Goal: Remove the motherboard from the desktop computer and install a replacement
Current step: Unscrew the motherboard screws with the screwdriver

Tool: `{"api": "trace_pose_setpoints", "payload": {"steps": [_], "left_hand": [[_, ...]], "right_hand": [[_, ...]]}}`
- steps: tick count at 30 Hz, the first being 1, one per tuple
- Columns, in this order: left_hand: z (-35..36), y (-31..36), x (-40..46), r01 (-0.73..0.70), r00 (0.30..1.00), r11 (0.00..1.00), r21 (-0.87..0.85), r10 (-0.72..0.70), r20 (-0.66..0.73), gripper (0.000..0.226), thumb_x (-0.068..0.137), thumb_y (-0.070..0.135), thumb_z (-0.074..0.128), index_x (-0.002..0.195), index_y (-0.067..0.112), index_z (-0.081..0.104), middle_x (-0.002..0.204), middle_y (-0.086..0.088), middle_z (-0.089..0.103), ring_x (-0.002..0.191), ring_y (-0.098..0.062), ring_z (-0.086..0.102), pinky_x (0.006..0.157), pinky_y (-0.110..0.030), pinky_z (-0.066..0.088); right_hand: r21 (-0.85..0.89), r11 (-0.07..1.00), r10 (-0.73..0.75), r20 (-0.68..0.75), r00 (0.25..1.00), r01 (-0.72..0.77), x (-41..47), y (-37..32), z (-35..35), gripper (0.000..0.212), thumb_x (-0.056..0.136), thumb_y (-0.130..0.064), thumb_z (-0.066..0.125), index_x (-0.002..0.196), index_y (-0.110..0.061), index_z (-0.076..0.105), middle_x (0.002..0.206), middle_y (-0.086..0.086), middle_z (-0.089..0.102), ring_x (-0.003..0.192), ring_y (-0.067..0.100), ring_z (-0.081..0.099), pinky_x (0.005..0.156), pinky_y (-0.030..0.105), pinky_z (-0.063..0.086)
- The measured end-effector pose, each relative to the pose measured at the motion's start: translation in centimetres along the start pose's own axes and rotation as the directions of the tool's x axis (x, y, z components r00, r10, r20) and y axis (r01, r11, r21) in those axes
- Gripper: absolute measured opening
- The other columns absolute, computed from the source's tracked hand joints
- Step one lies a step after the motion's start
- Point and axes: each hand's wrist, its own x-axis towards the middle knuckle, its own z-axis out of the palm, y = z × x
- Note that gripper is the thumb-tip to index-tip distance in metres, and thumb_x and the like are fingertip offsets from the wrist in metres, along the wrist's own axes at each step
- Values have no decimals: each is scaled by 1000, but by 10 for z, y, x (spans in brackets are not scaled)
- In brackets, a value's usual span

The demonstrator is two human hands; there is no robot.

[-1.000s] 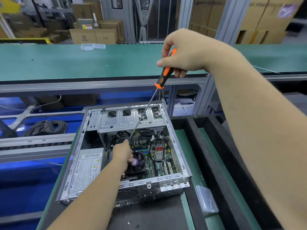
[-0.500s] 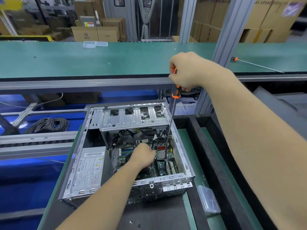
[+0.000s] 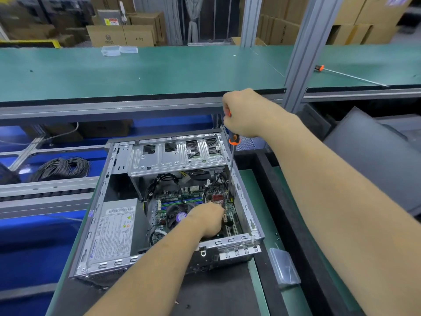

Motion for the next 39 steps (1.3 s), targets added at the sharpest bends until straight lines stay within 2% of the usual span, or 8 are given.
{"api": "trace_pose_setpoints", "payload": {"steps": [3,5,7,9,12,18,23,39], "left_hand": [[-1,-1,1,-47,999,999,-14,47,13,45,95,3,38,135,7,57,133,-16,61,117,-32,60,99,-46,52],[-2,-1,1,-44,999,999,17,44,30,43,94,3,39,133,5,58,129,-17,63,107,-27,61,98,-47,52],[-1,0,1,-25,998,998,56,22,54,38,91,3,42,124,3,62,116,-16,65,93,-24,57,93,-47,55],[-2,1,-1,-20,999,995,96,16,47,30,90,3,43,111,2,64,105,-14,64,92,-28,60,85,-45,55],[-3,3,-3,-12,999,986,165,6,34,22,92,7,44,100,5,64,98,-12,63,84,-29,56,73,-38,43],[-2,3,-5,-15,1000,985,169,14,8,17,95,13,46,98,8,62,104,-11,65,92,-31,61,75,-38,42],[-2,3,-7,-12,1000,986,164,14,-10,13,95,10,45,93,10,58,97,-11,62,82,-29,54,73,-37,40],[-2,1,-7,-38,999,985,166,40,-5,12,95,9,46,91,9,57,88,-8,57,80,-29,55,72,-36,42]], "right_hand": [[1,1000,-3,-12,1000,3,2,-1,3,10,92,-11,48,99,-7,53,95,12,56,82,33,56,71,39,51],[-5,1000,-10,-17,1000,10,3,-2,4,9,92,-12,48,99,-8,53,94,12,56,80,32,55,69,37,49],[-11,1000,-20,-20,1000,20,4,-3,5,7,93,-11,49,98,-8,53,93,12,56,79,31,54,70,38,49],[-17,1000,-25,-18,1000,25,4,-4,6,5,93,-11,50,96,-9,53,91,12,57,75,29,52,67,36,48],[-22,999,-24,-8,1000,24,5,-4,7,5,94,-11,51,97,-8,53,89,11,58,71,26,51,62,33,44],[-26,1000,-16,4,1000,16,7,-8,4,6,93,-11,49,97,-9,52,90,10,55,76,29,54,66,36,47],[-15,1000,-7,18,1000,8,6,-8,6,6,92,-9,49,96,-8,54,89,10,57,74,28,52,67,36,48],[-3,1000,3,-9,1000,-3,6,-5,6,4,92,-10,48,94,-10,51,90,10,56,75,27,52,64,33,44]]}}
